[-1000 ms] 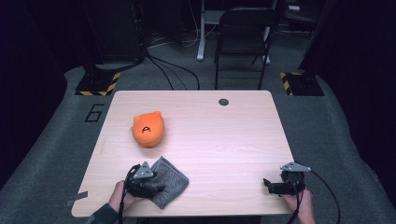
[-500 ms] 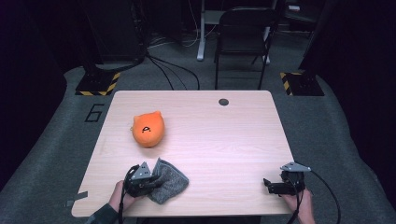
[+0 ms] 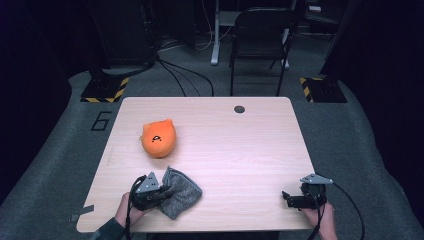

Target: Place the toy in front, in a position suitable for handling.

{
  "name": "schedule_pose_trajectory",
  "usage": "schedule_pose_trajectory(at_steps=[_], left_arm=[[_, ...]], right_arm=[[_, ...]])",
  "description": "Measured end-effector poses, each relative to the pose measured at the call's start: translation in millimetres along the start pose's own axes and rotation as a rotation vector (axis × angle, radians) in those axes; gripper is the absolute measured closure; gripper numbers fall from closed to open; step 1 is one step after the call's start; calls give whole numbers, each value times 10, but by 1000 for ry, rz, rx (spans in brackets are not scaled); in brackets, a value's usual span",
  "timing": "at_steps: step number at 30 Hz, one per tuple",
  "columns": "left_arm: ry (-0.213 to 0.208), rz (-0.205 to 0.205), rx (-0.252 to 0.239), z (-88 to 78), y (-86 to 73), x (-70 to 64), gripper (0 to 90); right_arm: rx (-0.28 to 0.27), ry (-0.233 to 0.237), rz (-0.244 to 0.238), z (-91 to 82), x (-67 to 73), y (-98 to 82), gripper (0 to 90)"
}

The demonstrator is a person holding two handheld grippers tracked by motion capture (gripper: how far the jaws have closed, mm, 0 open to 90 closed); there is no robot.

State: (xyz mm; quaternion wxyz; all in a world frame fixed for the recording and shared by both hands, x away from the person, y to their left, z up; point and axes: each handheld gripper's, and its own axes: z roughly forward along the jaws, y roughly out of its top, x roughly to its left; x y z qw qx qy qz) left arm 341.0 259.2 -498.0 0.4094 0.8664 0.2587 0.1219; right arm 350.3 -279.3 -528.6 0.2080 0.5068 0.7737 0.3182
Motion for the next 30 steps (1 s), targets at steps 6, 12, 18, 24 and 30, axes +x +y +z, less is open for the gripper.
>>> schedule_pose_trajectory(at_steps=[6, 12, 18, 24, 30], left_arm=[[5, 5, -34, -70, 92, -23, 772], [8, 12, -52, -77, 194, -45, 771], [8, 33, -76, -112, 327, -73, 769], [-2, 57, -90, -31, 468, -114, 768], [-19, 74, -97, 111, 615, -157, 766]], right_arm=[[-2, -2, -1, 3, -1, 1, 0], [2, 0, -7, -1, -6, 1, 0], [2, -1, -7, -1, -6, 0, 0], [1, -1, -5, 0, -5, 0, 0], [1, -1, -6, 0, -6, 1, 0]])
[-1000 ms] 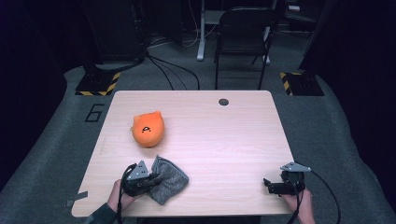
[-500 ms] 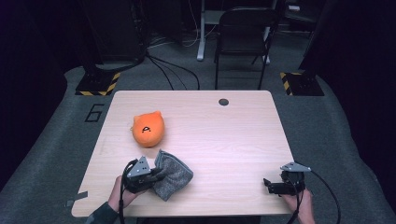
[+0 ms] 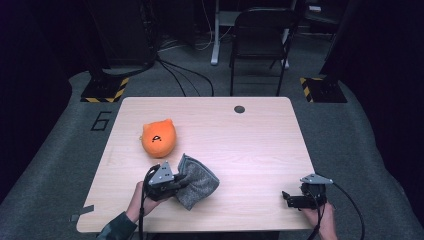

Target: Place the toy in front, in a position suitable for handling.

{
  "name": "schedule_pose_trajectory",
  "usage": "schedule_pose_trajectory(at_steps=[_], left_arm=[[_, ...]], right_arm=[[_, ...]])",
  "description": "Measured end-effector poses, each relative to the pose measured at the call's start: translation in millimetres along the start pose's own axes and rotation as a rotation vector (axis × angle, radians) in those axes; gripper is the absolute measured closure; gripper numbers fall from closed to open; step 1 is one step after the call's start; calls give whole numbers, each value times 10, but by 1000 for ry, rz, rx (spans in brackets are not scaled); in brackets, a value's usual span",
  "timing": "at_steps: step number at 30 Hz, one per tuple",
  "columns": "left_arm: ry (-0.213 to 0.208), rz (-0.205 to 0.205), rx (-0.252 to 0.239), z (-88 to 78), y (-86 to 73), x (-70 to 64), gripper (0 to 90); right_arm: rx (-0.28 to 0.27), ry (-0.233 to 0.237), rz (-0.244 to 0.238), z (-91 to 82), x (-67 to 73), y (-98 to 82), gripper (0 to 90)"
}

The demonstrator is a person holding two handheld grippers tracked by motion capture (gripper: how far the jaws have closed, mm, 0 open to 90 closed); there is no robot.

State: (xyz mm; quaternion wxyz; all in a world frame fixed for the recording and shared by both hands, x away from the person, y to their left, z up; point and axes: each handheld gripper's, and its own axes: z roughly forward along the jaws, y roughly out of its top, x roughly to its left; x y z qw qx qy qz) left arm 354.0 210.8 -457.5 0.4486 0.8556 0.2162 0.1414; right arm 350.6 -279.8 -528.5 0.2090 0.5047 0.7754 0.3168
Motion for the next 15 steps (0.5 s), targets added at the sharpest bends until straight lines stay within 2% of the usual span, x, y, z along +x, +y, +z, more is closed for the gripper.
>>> schedule_pose_trajectory(at_steps=[8, 9, 10, 11, 12, 13, 15], left_arm=[[-31, 15, -6, 256, 157, -19, 764], [-44, 16, -8, 338, 186, -25, 763], [-44, 16, -8, 338, 186, -25, 763], [-57, 15, -1, 420, 211, -41, 764], [-57, 15, -1, 420, 211, -41, 763], [-69, 24, 6, 493, 236, -55, 763], [-84, 15, 9, 565, 261, -65, 762]], right_arm=[[0, 1, 2, 0, 3, -1, 0], [-1, 1, 2, 0, 2, -1, 0], [-1, 1, 2, 0, 2, -1, 0], [0, 1, 2, 0, 3, -1, 0], [0, 1, 2, 0, 3, -1, 0], [-6, -4, 10, 3, 7, -1, 0], [-3, -6, 13, 3, 9, 0, 0]])
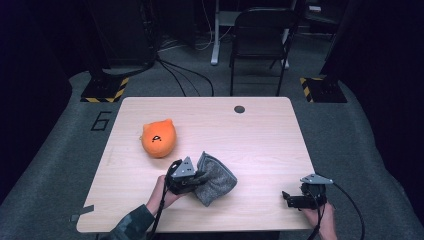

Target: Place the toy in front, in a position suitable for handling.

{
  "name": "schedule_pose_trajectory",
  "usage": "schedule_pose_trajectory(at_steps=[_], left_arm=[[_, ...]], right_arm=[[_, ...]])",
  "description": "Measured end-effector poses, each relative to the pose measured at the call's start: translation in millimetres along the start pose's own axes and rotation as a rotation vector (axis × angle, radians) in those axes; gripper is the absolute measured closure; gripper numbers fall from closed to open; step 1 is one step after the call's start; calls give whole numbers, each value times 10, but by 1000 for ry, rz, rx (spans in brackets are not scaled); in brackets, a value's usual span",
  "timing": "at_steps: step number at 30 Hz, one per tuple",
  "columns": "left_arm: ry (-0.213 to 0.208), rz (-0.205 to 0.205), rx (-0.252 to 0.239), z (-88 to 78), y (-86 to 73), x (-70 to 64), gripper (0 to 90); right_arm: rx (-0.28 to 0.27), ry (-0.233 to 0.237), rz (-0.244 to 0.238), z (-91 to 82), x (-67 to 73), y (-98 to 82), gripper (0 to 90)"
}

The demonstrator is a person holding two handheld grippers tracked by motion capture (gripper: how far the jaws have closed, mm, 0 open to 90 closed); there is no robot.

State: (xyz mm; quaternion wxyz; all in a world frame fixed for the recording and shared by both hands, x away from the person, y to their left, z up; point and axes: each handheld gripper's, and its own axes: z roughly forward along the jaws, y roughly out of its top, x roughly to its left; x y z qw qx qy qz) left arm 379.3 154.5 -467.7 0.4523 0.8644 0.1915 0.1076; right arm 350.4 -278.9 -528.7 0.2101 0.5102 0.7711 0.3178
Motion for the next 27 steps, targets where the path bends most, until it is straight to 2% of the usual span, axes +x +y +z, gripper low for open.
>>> schedule_pose_trajectory(at_steps=[3, 9, 13, 16, 17, 18, 21, 22, 23, 24, 26, 27], left_arm=[[-13, -12, -5, 87, 39, -11, 760], [-39, -10, 4, 228, 97, -34, 758], [-50, -8, 23, 368, 115, -60, 754], [-52, -12, 63, 548, 105, -67, 737], [-52, -12, 63, 548, 105, -67, 722], [-46, -9, 72, 592, 102, -70, 683], [-44, -15, 93, 687, 100, -68, 491], [-37, -15, 95, 692, 104, -64, 491], [-32, -18, 92, 686, 108, -64, 427], [10, -18, 87, 644, 120, -60, 295], [21, -25, 77, 615, 125, -54, 231], [38, -35, 65, 539, 136, -43, 203]], right_arm=[[-2, -1, 1, 1, 1, -1, 0], [-3, -1, 1, 0, 1, -2, 0], [-3, -2, 1, 1, 1, -2, 0], [-2, -1, 1, 0, 1, -2, 0], [-2, -1, 1, 0, 1, -2, 0], [-3, -1, 1, 0, 1, -3, 0], [-3, -2, 2, -1, 1, -3, 0], [-2, 3, -1, -3, -1, -4, 0], [-2, 6, 0, -5, 0, -5, 0], [-2, 6, -3, -4, -4, -5, 0], [-1, 4, -9, -6, -8, -6, 0], [-2, 4, -5, -8, -5, -8, 0]])
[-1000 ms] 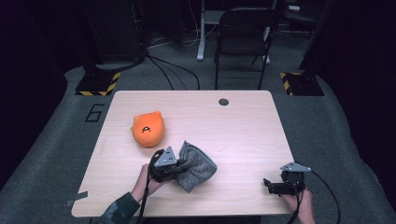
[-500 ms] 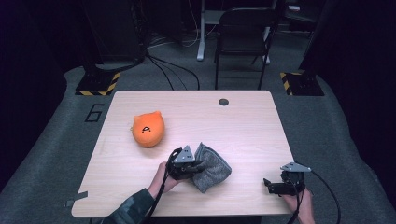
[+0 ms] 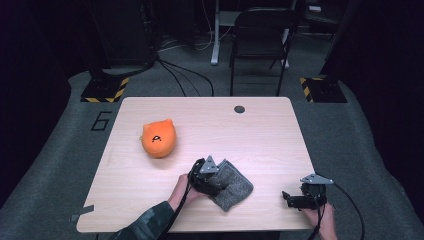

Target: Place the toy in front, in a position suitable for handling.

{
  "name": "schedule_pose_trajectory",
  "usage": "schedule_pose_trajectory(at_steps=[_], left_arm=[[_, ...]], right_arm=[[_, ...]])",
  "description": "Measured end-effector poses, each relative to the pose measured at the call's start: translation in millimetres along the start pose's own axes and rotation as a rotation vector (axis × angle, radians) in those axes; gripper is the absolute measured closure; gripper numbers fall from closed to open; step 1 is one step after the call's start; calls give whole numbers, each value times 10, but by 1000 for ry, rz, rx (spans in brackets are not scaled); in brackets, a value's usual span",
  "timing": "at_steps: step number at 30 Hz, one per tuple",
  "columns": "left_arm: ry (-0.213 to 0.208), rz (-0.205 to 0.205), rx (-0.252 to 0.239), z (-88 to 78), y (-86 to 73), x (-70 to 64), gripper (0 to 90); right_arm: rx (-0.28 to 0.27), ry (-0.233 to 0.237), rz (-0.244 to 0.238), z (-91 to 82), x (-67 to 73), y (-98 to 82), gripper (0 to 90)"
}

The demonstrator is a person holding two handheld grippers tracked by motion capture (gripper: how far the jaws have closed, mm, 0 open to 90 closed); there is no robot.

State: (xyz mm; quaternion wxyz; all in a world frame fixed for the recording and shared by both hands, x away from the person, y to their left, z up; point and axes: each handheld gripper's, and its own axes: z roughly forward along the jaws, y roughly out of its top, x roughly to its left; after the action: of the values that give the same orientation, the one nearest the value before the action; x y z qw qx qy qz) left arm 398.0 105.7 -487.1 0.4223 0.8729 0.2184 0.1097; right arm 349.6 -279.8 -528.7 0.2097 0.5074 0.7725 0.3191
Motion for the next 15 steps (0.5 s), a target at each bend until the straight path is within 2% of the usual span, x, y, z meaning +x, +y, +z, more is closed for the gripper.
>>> schedule_pose_trajectory(at_steps=[2, 7, 9, 10, 11, 12, 15], left_arm=[[10, -8, -17, -96, -7, 19, 149], [21, -24, -41, -311, -86, 24, 120], [29, -32, -54, -409, -149, 31, 42], [42, -43, -60, -508, -221, 47, 26], [42, -43, -60, -508, -221, 47, 20], [56, -50, -62, -597, -299, 65, 12], [63, -57, -62, -682, -381, 85, 1]], right_arm=[[0, 0, -1, -1, -1, -1, 0], [0, -4, 1, 2, 0, 2, 0], [14, 0, 2, -1, 2, 9, 0], [16, -2, -1, -1, -1, 12, 0], [16, -2, -1, -1, -1, 12, 0], [19, -1, -2, 0, -2, 14, 0], [21, -1, -4, 0, -4, 16, 0]])
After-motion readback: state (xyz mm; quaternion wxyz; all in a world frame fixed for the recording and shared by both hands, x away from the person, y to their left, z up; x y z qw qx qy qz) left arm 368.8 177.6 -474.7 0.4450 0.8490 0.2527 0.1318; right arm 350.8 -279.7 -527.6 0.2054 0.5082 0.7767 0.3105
